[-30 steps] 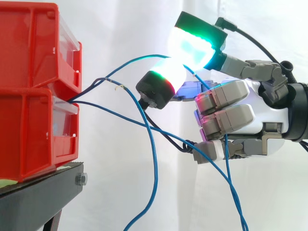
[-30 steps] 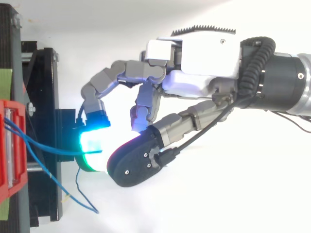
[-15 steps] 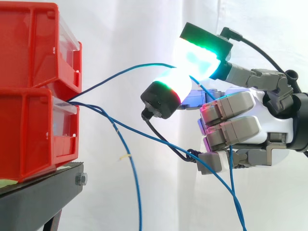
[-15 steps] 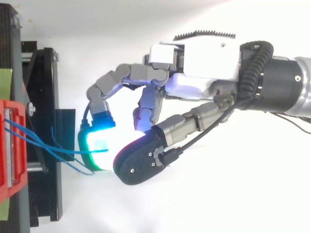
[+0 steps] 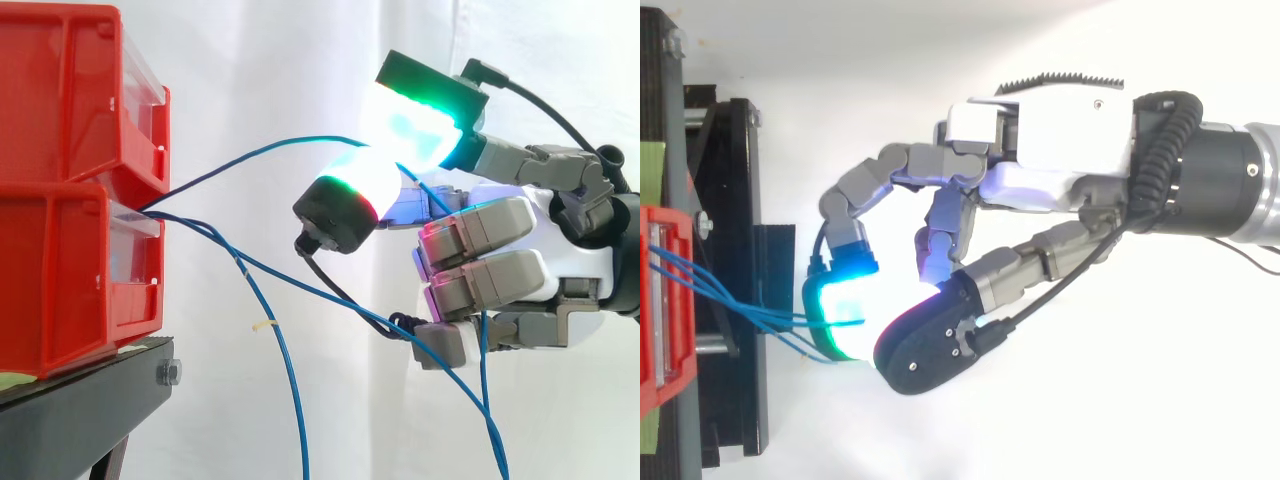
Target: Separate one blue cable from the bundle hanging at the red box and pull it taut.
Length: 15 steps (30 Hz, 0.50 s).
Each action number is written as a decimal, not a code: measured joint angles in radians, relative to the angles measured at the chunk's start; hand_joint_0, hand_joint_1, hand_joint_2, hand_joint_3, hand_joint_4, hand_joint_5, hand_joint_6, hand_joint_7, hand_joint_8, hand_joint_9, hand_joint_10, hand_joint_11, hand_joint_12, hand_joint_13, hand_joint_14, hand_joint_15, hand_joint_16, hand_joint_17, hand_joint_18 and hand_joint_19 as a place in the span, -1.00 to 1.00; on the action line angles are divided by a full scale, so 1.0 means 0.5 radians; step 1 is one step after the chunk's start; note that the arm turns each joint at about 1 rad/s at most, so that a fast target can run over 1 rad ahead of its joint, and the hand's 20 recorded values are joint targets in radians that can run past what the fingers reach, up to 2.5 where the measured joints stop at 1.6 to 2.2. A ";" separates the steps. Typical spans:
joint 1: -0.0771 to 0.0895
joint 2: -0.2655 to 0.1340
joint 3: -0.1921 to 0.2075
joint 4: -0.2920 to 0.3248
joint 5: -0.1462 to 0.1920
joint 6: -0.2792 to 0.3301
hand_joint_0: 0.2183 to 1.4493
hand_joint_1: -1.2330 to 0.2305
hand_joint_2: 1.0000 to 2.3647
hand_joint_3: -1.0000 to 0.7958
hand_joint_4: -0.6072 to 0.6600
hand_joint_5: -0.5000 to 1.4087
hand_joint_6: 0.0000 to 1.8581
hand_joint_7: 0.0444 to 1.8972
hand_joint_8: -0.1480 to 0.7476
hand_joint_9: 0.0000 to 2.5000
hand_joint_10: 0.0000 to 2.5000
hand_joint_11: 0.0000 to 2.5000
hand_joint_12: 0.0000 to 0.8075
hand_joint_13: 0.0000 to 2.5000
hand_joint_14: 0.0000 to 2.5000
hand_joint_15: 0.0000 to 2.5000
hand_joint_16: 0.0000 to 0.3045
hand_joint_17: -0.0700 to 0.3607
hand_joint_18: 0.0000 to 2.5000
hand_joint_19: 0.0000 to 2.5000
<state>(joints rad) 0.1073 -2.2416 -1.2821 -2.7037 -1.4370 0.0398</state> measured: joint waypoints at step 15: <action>0.001 -0.001 -0.001 -0.004 0.004 -0.021 -0.20 -0.49 -0.97 0.04 -0.43 -0.65 -0.08 0.37 0.01 0.21 -0.98 0.03 -0.09 0.20 -0.98 -0.07 -0.73 -0.24 -0.14 -0.41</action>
<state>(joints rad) 0.1079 -2.2420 -1.2824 -2.7059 -1.4348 0.0292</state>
